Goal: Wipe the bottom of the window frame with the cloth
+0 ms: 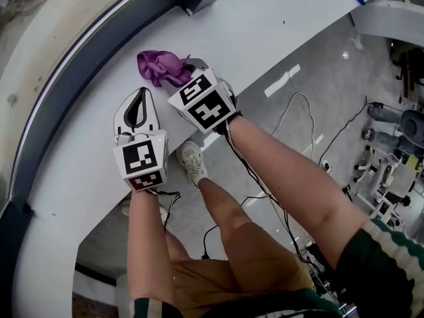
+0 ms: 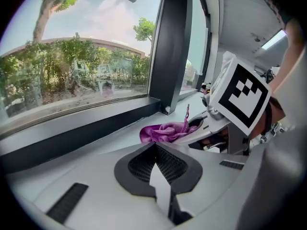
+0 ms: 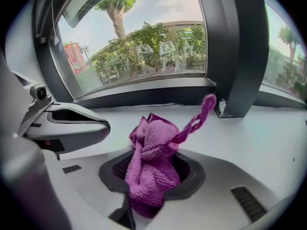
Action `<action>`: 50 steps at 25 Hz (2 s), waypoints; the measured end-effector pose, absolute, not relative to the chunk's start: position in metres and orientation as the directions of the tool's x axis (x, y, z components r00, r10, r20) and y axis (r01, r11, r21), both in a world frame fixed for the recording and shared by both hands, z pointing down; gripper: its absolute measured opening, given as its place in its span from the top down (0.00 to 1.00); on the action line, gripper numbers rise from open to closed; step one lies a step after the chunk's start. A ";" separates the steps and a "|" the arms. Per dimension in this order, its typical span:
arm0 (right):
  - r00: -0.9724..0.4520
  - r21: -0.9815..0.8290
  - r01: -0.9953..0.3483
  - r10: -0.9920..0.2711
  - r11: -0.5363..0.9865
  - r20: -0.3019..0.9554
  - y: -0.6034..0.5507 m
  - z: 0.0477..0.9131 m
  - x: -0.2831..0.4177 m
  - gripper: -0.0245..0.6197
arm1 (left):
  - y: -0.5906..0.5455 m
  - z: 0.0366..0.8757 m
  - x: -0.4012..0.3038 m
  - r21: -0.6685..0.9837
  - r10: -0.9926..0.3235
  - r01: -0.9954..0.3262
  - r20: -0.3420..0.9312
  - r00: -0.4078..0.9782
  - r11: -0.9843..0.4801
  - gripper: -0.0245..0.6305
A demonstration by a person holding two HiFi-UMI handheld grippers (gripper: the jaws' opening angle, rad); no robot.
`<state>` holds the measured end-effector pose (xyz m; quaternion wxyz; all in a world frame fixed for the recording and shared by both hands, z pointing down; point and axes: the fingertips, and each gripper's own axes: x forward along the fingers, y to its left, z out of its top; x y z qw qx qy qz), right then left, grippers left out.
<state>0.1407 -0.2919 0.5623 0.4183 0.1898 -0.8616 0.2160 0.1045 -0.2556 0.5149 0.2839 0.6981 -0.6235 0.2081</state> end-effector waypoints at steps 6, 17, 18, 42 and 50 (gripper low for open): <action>-0.555 -0.180 -0.529 -0.178 0.830 0.812 -0.317 0.559 0.166 0.76 | -0.274 0.509 0.122 0.126 -0.755 -0.988 0.639 0.147 -0.085 0.95; -0.467 -0.092 -0.617 -0.269 0.782 0.842 -0.354 0.561 0.205 0.75 | -0.289 0.508 0.154 0.151 -0.760 -0.984 0.627 0.173 -0.099 0.95; -0.468 -0.091 -0.613 -0.267 0.785 0.843 -0.354 0.561 0.205 0.75 | -0.289 0.508 0.157 0.153 -0.759 -0.983 0.626 0.176 -0.101 0.95; -0.468 -0.106 -0.639 -0.276 0.761 0.840 -0.322 0.563 0.242 0.75 | -0.265 0.516 0.185 0.177 -0.744 -0.978 0.638 0.200 -0.112 0.95; -0.461 -0.097 -0.626 -0.266 0.774 0.847 -0.306 0.564 0.258 0.75 | -0.254 0.519 0.197 0.188 -0.737 -0.976 0.644 0.204 -0.106 0.95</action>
